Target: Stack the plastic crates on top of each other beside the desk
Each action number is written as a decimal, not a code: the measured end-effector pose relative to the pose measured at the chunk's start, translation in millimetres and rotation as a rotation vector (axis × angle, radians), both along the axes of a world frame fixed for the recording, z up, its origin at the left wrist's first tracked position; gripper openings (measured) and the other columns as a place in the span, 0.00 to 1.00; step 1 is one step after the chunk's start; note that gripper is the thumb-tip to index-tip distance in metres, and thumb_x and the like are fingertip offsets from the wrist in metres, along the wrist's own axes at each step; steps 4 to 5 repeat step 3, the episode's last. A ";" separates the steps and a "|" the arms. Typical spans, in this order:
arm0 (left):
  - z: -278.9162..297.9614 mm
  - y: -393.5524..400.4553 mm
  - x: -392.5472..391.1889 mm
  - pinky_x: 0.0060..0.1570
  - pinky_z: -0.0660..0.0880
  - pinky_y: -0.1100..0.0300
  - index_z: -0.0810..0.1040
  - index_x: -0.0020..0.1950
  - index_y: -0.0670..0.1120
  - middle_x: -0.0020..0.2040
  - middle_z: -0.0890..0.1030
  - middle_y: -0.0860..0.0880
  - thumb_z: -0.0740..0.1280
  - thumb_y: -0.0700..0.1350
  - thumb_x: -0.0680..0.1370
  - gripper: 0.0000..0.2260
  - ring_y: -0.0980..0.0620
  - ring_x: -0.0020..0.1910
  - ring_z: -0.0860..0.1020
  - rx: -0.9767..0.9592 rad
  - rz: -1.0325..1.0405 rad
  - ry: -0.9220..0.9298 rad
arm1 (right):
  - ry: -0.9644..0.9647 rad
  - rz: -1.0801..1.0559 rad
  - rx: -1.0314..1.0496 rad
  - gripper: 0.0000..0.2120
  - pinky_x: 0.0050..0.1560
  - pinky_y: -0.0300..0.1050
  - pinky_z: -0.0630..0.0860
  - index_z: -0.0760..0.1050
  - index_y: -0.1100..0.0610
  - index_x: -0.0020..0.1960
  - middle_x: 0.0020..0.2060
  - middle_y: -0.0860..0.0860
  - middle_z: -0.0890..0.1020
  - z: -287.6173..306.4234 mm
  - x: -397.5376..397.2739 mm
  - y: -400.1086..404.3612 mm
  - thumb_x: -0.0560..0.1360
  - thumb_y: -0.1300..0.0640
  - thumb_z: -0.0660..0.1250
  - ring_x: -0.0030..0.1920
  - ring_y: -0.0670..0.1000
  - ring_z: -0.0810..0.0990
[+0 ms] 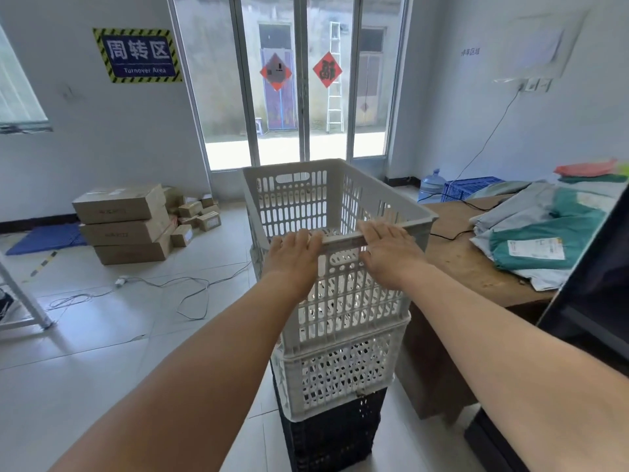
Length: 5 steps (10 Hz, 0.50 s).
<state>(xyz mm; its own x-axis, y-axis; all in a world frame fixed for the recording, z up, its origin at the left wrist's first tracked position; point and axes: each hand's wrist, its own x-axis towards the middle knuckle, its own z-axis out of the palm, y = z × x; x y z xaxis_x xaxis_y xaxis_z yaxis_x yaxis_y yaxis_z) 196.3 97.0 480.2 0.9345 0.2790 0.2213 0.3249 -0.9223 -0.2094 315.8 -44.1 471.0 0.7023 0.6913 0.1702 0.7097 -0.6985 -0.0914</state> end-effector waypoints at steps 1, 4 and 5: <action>-5.3 6.4 -21.5 0.74 0.53 0.45 0.42 0.78 0.45 0.74 0.57 0.42 0.59 0.38 0.77 0.35 0.41 0.73 0.58 0.030 0.012 0.002 | 0.039 -0.039 -0.076 0.34 0.74 0.50 0.38 0.36 0.50 0.78 0.79 0.48 0.40 2.5 -14.8 -9.8 0.80 0.57 0.53 0.78 0.50 0.39; -2.9 -1.9 -80.5 0.75 0.46 0.47 0.42 0.79 0.44 0.79 0.44 0.42 0.60 0.37 0.79 0.34 0.43 0.78 0.44 -0.021 -0.018 0.050 | 0.044 -0.054 -0.135 0.32 0.78 0.55 0.48 0.39 0.53 0.78 0.79 0.51 0.43 -1.3 -68.9 -26.7 0.81 0.54 0.53 0.79 0.53 0.45; -2.9 -1.9 -80.5 0.75 0.46 0.47 0.42 0.79 0.44 0.79 0.44 0.42 0.60 0.37 0.79 0.34 0.43 0.78 0.44 -0.021 -0.018 0.050 | 0.044 -0.054 -0.135 0.32 0.78 0.55 0.48 0.39 0.53 0.78 0.79 0.51 0.43 -1.3 -68.9 -26.7 0.81 0.54 0.53 0.79 0.53 0.45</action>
